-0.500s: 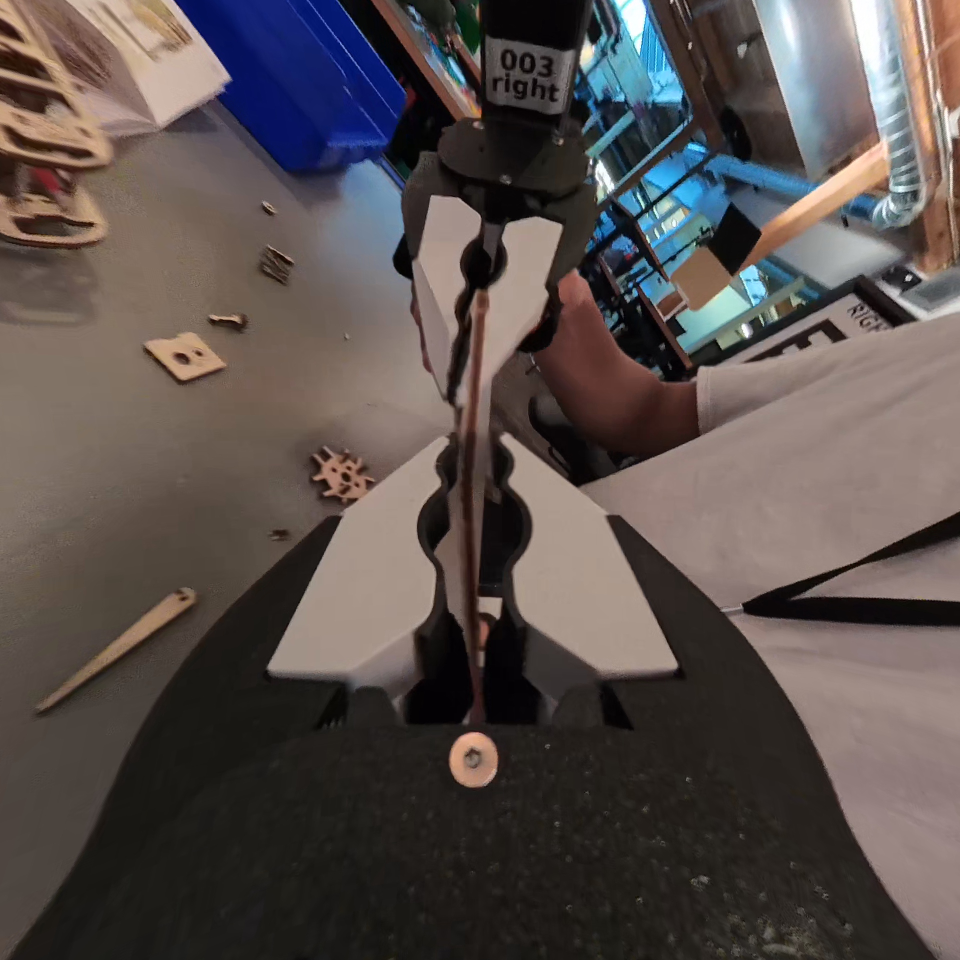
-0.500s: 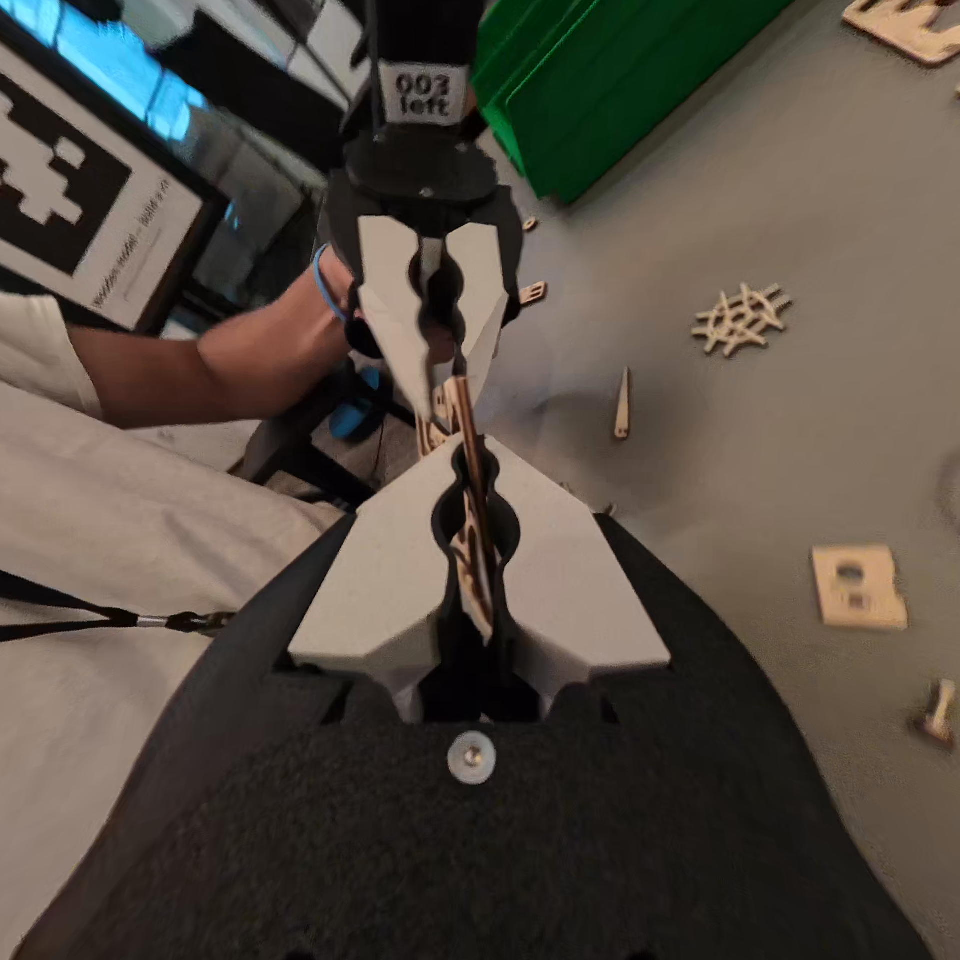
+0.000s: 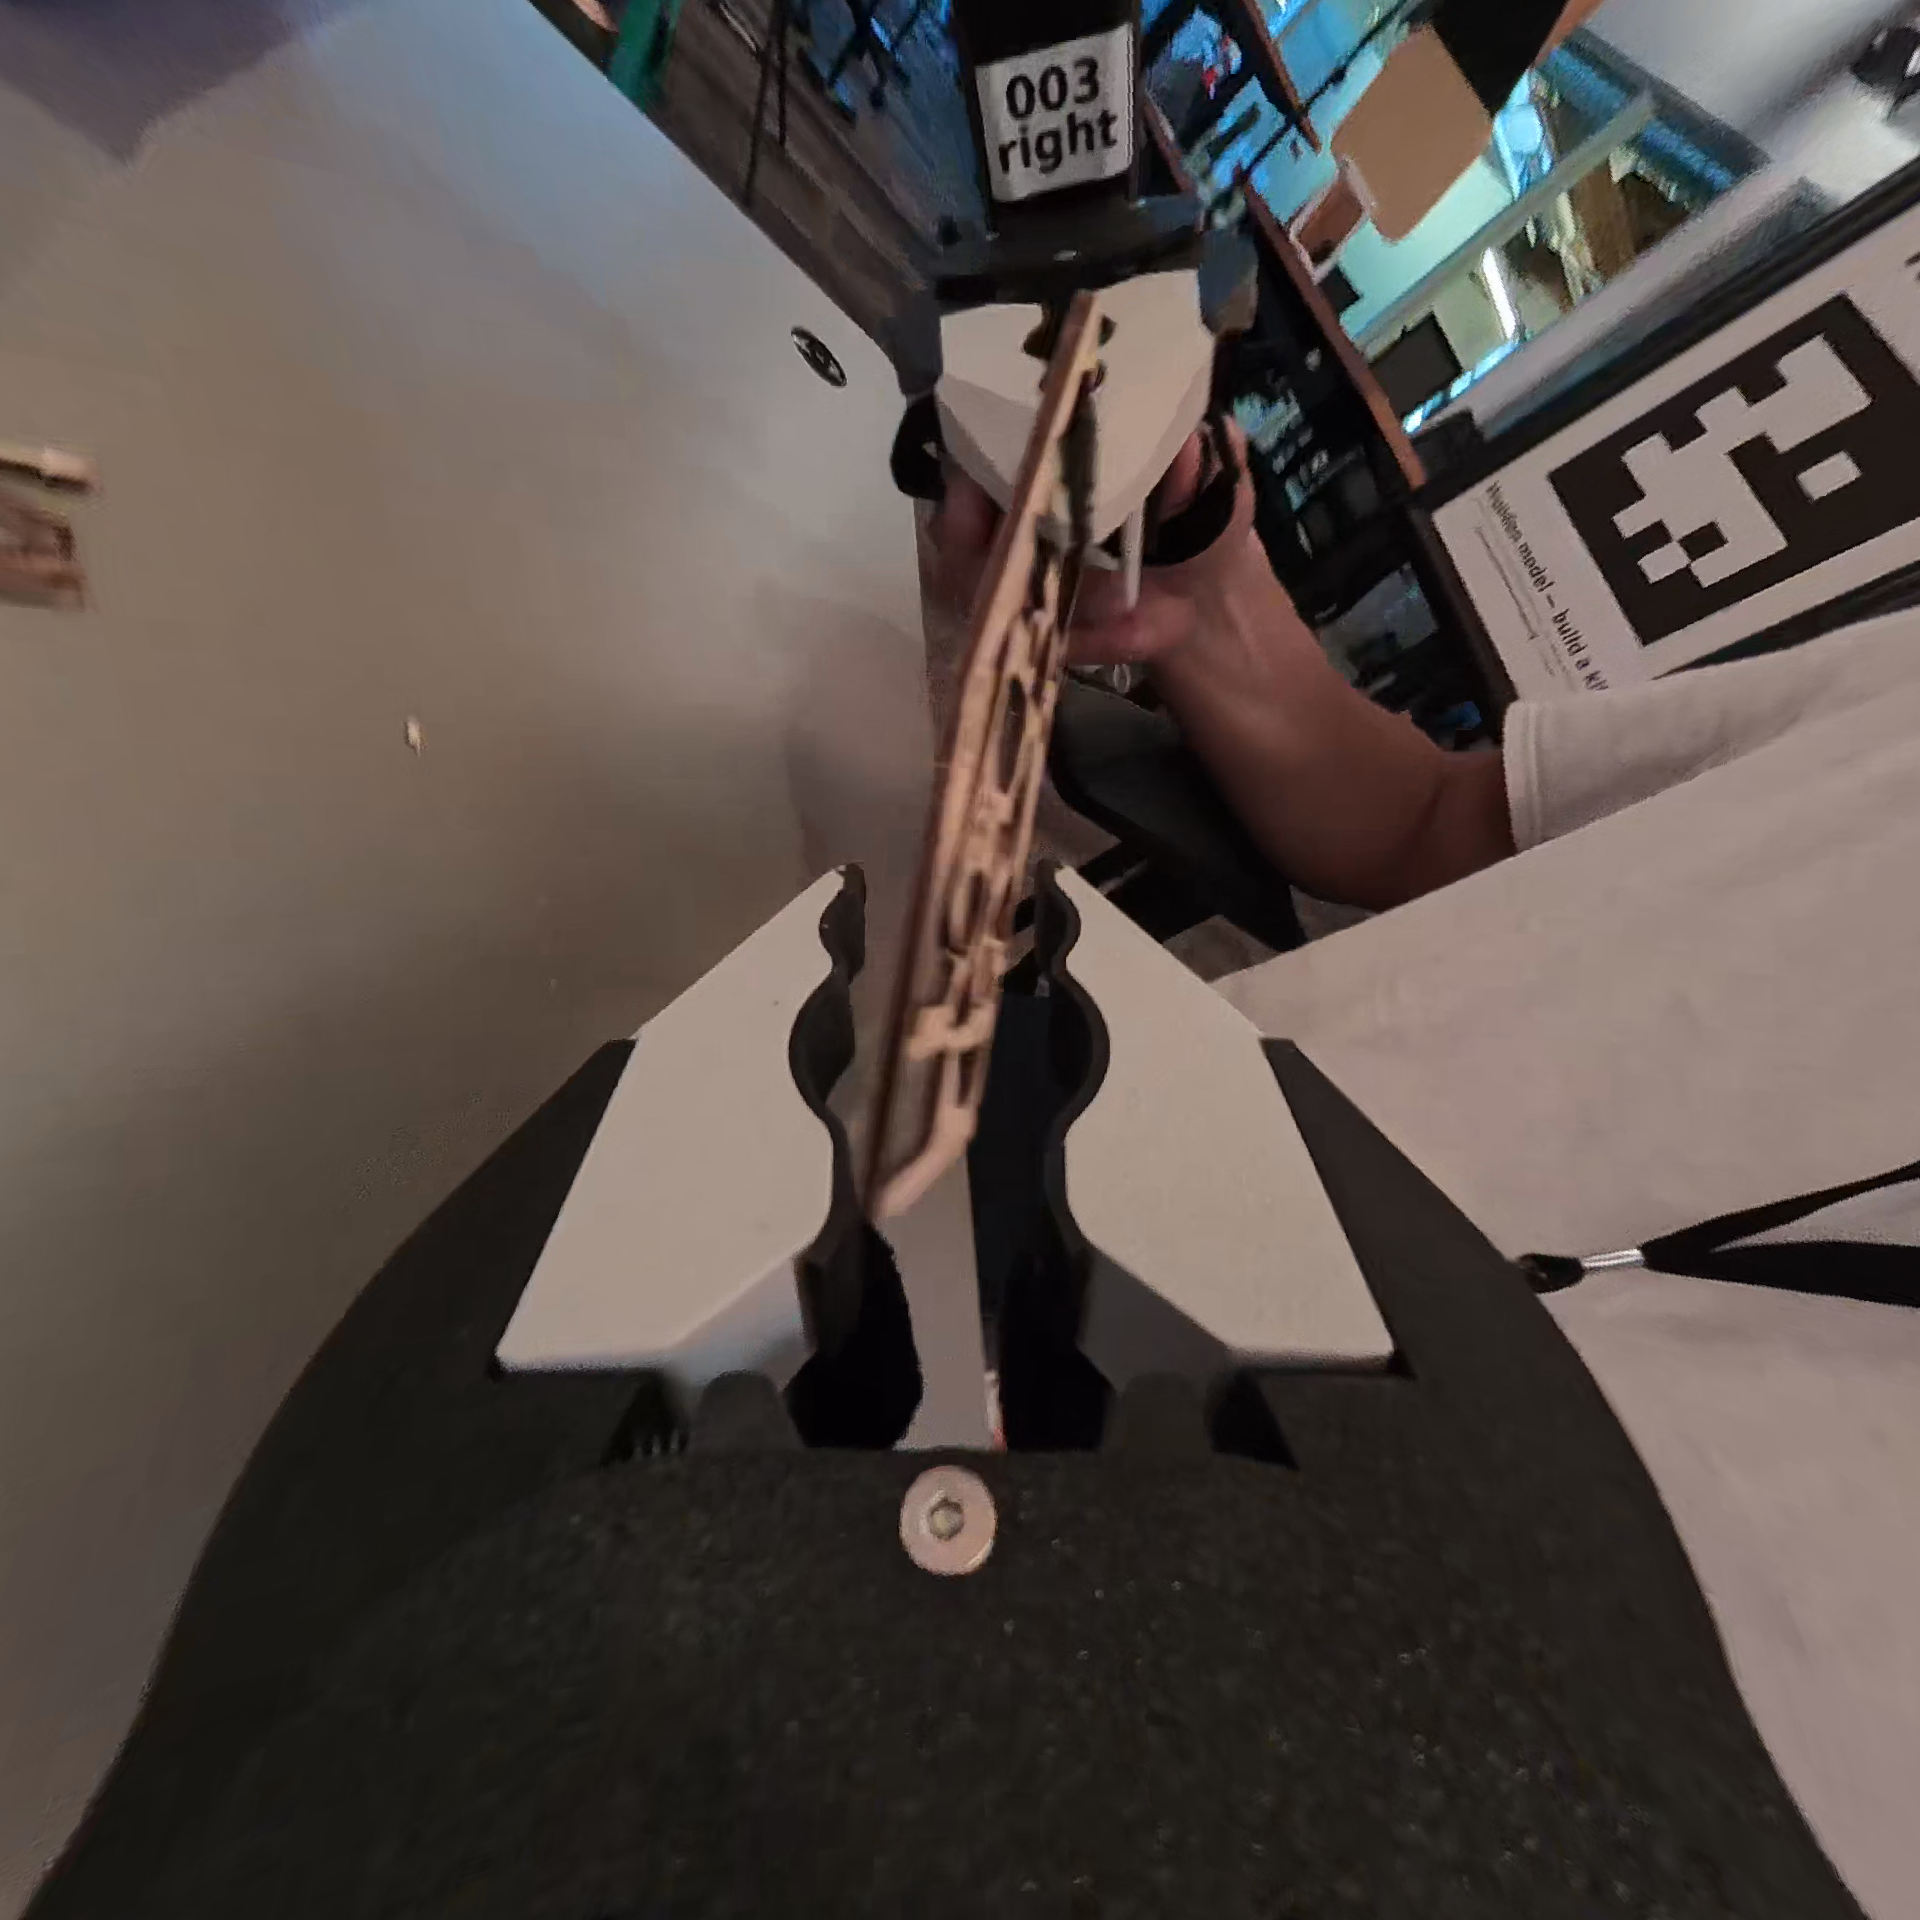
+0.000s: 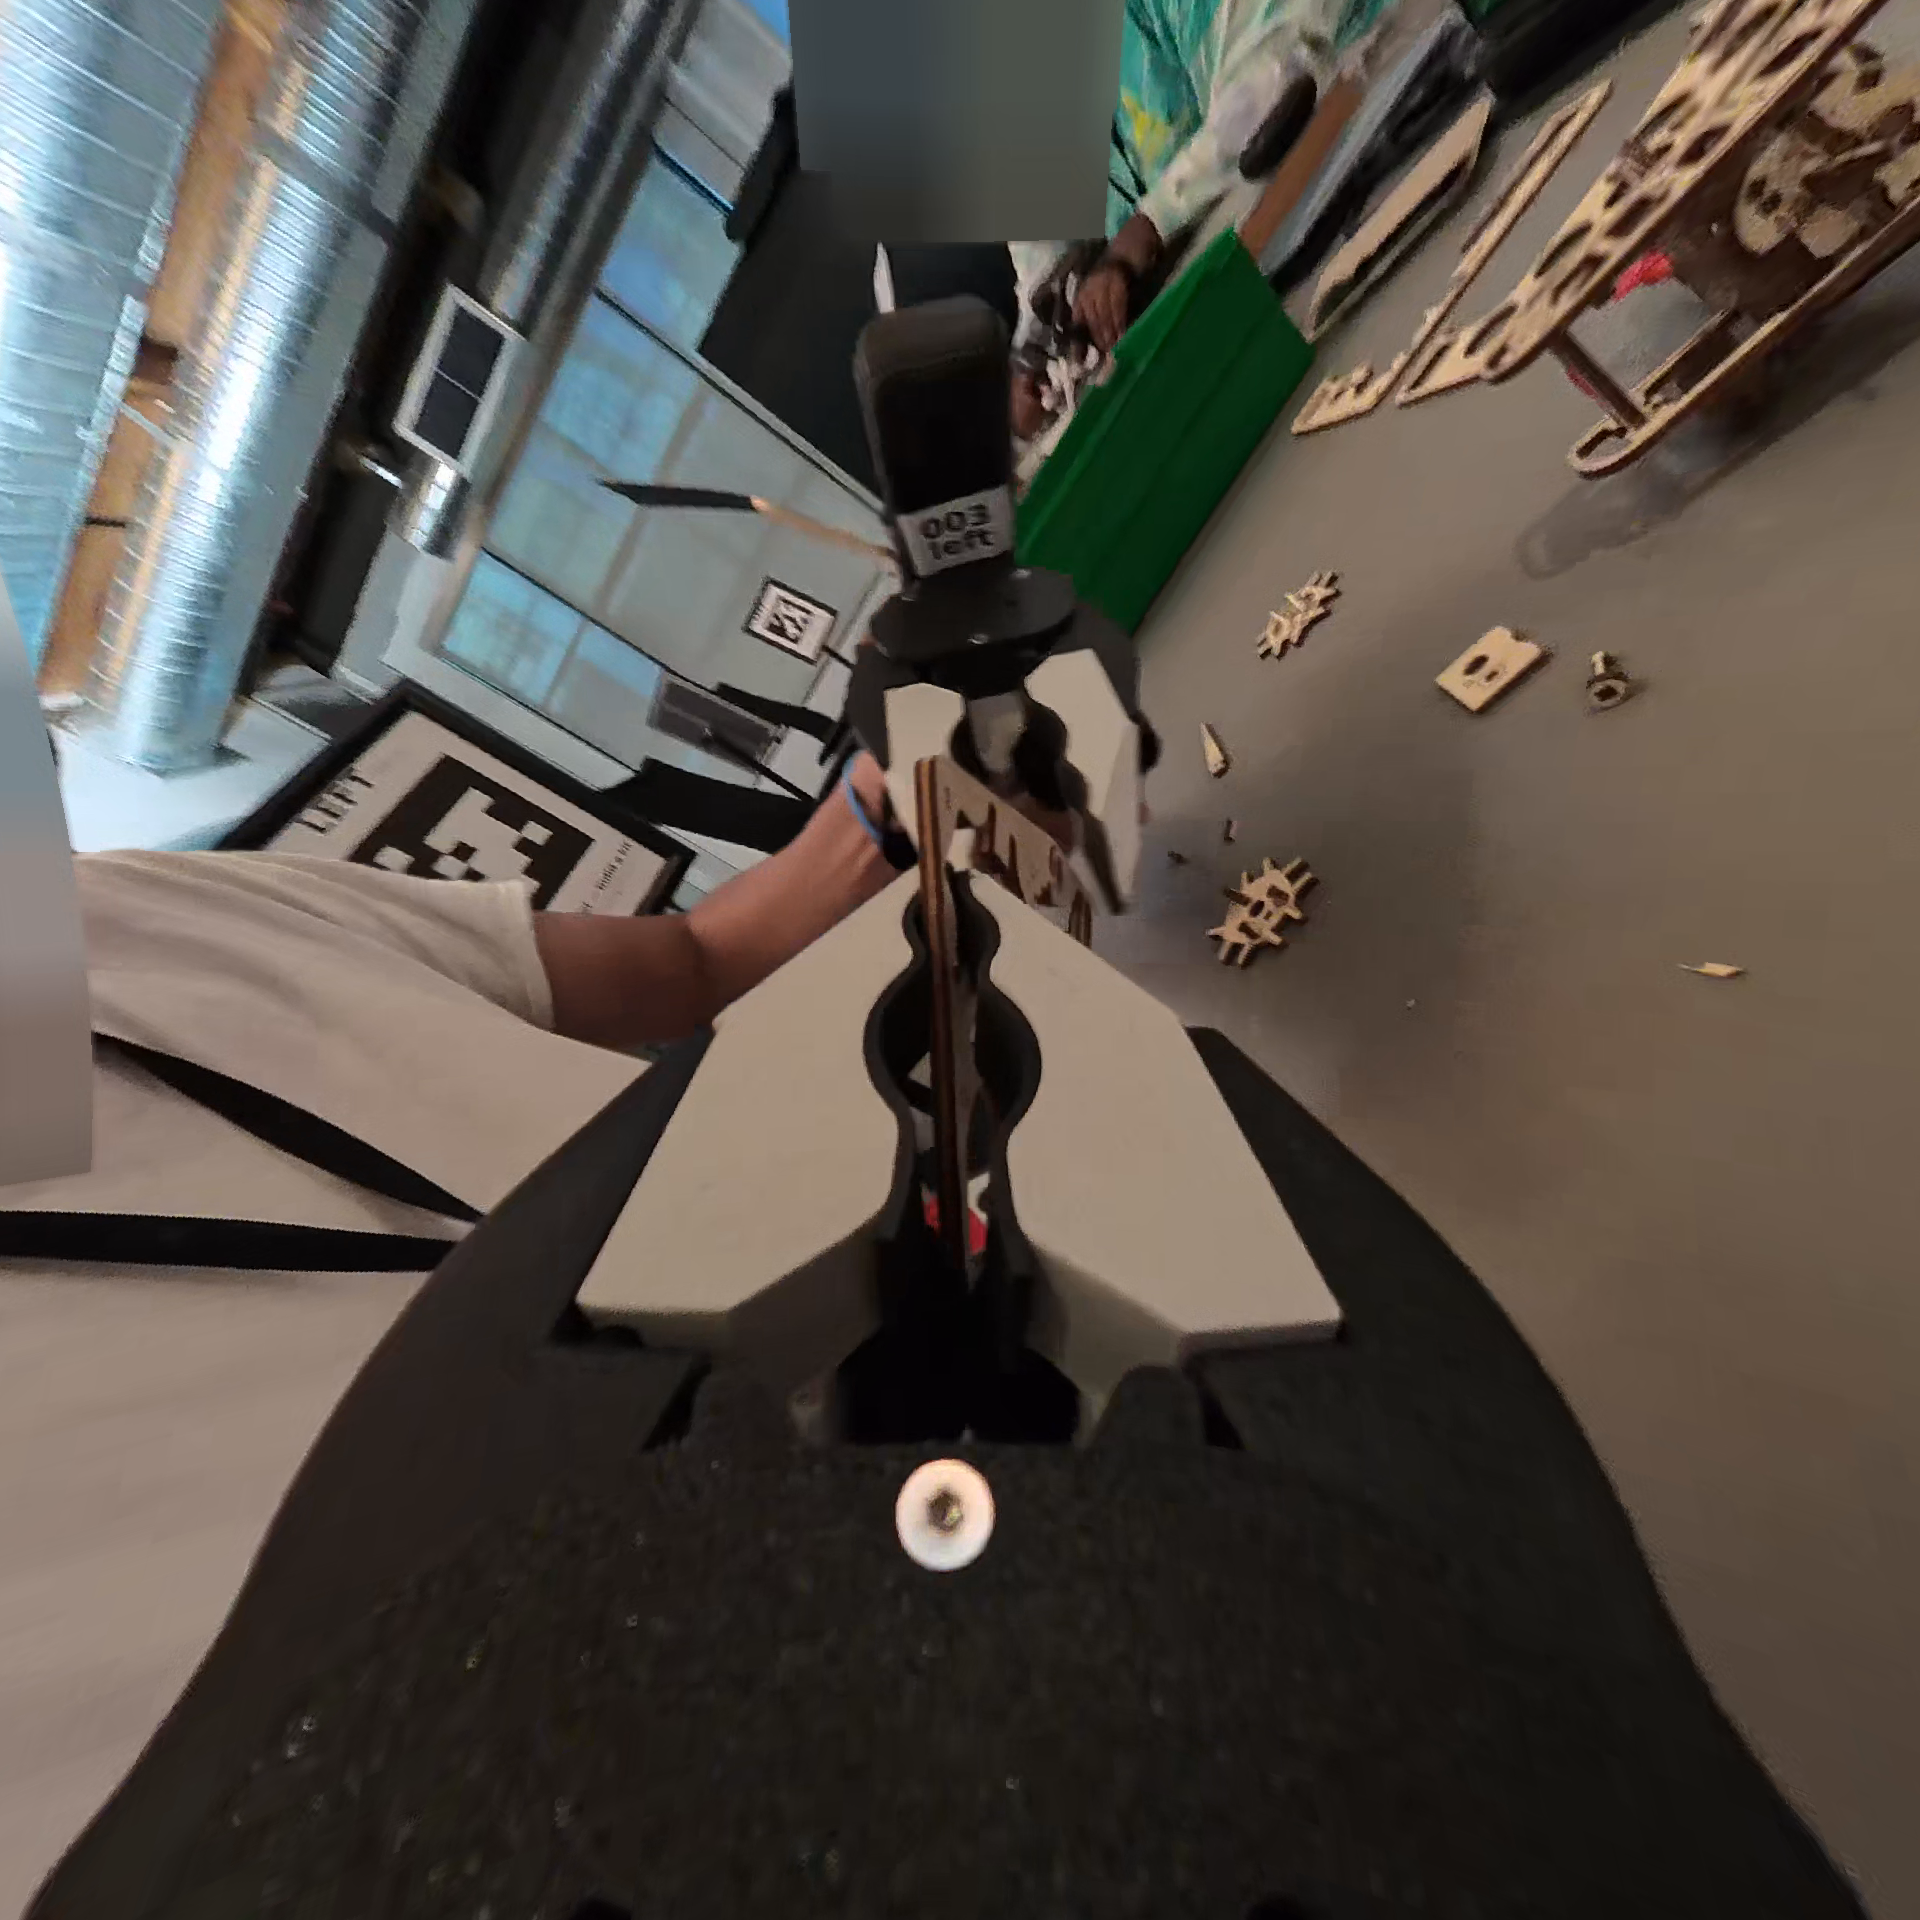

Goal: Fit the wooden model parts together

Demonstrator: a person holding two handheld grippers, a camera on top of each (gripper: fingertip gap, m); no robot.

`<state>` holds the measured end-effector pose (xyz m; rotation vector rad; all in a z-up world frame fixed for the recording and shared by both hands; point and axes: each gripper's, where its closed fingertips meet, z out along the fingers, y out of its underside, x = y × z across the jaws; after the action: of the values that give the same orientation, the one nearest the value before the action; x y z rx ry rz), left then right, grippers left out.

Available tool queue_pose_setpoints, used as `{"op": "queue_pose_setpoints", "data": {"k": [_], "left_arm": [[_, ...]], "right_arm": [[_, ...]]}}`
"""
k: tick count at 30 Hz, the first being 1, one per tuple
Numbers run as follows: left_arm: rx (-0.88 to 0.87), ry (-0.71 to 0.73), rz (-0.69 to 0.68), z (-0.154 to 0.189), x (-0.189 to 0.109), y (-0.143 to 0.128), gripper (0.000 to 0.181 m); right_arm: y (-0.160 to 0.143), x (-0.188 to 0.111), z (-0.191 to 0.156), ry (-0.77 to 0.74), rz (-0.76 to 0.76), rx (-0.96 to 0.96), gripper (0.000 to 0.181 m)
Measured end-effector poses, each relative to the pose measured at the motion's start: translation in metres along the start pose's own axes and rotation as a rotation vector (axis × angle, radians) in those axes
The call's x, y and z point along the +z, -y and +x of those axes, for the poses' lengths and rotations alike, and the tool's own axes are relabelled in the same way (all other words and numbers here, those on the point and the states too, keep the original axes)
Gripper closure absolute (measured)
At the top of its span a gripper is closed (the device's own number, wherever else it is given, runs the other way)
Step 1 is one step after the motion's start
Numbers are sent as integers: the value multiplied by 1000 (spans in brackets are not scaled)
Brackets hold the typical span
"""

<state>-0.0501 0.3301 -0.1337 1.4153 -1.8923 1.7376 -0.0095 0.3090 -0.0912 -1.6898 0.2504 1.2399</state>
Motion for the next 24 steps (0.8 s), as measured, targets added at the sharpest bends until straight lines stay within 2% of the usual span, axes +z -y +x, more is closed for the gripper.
{"op": "queue_pose_setpoints", "data": {"k": [3,5,8,11,13,19,20,22,24], "left_arm": [[38,-35,-60,-6,27,19,151],[59,-96,-112,-4,40,26,178],[61,-130,-151,-10,53,33,180],[27,-140,-190,-24,63,37,180],[25,-155,-190,-29,63,40,180],[8,-162,-182,-43,57,39,181],[0,-154,-187,-46,57,37,181],[18,-109,-230,-52,58,29,181],[63,-54,-279,-57,58,22,181]], "right_arm": [[11,-20,-1,32,73,27,181],[16,-32,8,-1,99,19,181],[19,-49,20,-48,125,-20,181],[13,-60,36,-131,76,-75,181],[5,-70,57,-244,15,-117,181],[-11,-73,74,-312,-77,-116,181],[-14,-73,78,-327,-94,-120,179],[-9,-80,85,-412,-107,-185,152],[3,-93,81,-505,-123,-275,144]]}}
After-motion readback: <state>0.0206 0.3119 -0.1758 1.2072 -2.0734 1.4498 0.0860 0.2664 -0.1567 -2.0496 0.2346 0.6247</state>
